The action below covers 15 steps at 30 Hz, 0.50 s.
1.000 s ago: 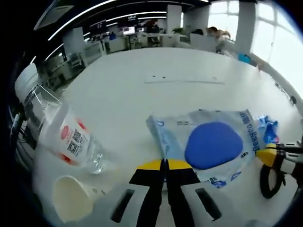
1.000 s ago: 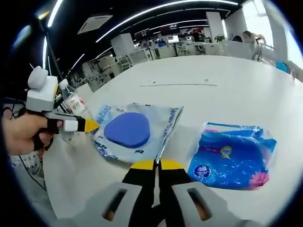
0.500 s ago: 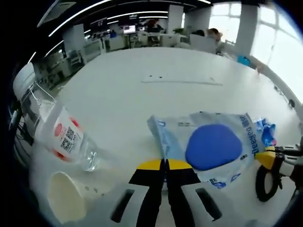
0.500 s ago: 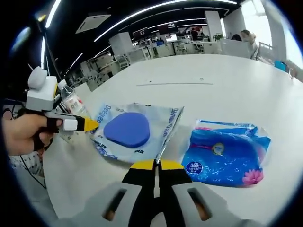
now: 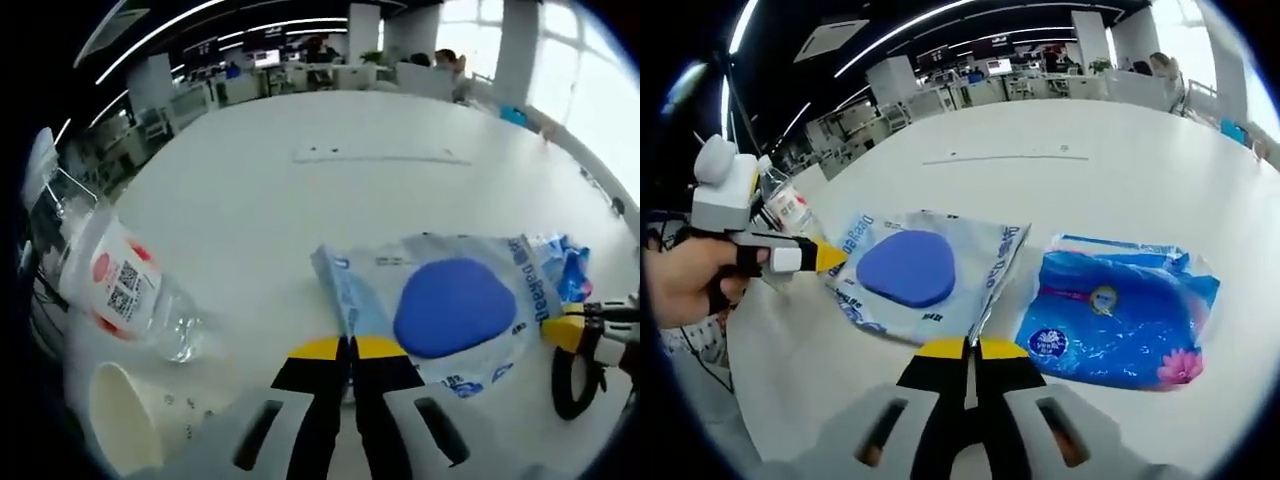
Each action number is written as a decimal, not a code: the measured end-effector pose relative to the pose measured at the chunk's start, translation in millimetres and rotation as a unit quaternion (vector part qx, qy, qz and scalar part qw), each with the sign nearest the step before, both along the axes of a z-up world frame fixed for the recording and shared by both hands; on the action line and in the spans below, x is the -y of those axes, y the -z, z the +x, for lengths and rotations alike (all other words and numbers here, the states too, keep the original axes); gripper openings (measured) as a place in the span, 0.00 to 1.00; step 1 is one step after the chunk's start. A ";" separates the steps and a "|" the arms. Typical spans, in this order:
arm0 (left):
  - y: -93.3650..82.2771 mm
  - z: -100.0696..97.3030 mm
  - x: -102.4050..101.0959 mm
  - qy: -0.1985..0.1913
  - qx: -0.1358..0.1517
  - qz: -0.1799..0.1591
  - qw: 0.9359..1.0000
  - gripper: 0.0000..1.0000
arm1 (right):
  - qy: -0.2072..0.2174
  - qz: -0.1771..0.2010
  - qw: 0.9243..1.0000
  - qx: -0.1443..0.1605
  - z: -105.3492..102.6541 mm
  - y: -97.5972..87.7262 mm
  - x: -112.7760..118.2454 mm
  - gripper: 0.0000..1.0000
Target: Arrange the tabletop items into an orderly group along one side of the table until the central work area is clear of visible clutter.
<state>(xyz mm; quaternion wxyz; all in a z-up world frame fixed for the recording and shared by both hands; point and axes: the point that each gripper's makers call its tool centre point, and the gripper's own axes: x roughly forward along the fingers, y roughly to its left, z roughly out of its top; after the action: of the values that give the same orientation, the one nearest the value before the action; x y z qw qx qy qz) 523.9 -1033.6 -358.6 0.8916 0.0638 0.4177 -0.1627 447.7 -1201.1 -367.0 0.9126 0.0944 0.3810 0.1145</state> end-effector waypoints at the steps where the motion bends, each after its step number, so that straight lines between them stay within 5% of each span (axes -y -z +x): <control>1: 2.4 0.0 -0.7 0.002 -0.001 0.004 1.000 0.00 | 0.001 -0.001 1.000 -0.002 -0.3 0.7 0.0 0.00; 6: 4.8 -1.6 -1.2 0.019 0.006 0.019 1.000 0.00 | -0.003 -0.012 1.000 -0.014 0.0 1.9 -0.5 0.00; 9: 6.9 1.2 -0.2 0.068 0.031 0.058 0.996 0.00 | -0.007 -0.019 1.000 -0.016 -0.3 2.3 -0.5 0.00; 12: 6.8 0.5 -0.3 0.047 0.032 0.047 0.997 0.00 | -0.004 -0.022 1.000 -0.018 -0.3 2.3 -0.4 0.00; 15: 5.3 -0.7 1.1 0.074 0.039 0.065 0.994 0.01 | -0.008 -0.031 0.999 -0.023 -1.0 0.7 -1.3 0.00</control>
<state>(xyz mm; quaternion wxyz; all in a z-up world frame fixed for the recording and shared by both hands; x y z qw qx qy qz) 523.3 -1034.7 -363.9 0.8867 0.1580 0.3867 -0.1980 446.6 -1199.8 -367.7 0.9053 0.0656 0.4055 0.1082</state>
